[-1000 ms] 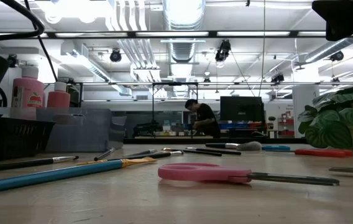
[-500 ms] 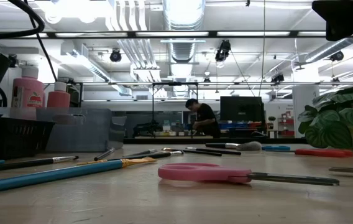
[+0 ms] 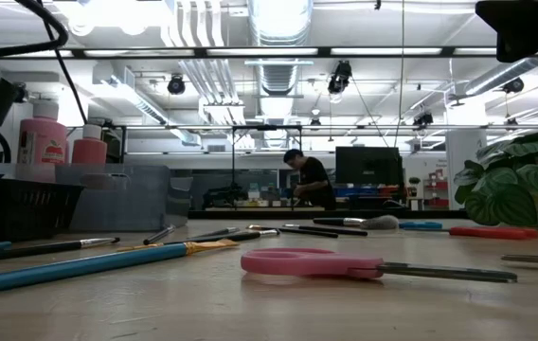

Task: Pick & Place Paint Supplies
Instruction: Put the left blue brush into the black bin

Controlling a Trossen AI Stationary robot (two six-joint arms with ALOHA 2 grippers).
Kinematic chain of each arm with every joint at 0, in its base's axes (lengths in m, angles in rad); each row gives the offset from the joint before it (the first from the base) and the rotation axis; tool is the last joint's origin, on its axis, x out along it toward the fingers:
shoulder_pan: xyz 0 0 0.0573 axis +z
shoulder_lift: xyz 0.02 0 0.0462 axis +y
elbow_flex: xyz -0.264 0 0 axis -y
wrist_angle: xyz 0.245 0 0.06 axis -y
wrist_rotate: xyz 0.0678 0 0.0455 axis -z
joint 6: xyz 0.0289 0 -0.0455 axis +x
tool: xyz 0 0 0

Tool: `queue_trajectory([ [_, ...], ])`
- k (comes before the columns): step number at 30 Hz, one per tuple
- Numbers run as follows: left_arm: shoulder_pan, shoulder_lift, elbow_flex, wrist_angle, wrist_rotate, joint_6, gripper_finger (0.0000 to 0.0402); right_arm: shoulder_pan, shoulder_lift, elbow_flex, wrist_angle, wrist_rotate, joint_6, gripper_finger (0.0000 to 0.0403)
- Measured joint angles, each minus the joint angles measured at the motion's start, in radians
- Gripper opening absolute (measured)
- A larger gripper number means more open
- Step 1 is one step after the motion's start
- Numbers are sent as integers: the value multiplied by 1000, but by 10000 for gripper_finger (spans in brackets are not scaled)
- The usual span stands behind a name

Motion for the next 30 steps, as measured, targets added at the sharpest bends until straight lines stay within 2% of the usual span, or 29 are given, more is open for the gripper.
queue_trajectory([
  [7,3,-37,0,27,-31,1,10,0,-1,0,0,0,1,341],
  [17,6,-106,2,61,-156,32,10,0,0,0,0,0,-1,341],
  [20,6,-147,2,56,-245,39,10,0,0,0,0,0,1,341],
  [26,19,-251,2,21,-507,76,10,0,0,0,0,0,-1,341],
  [30,66,-317,2,-23,-619,86,10,0,0,0,0,0,0,341],
])
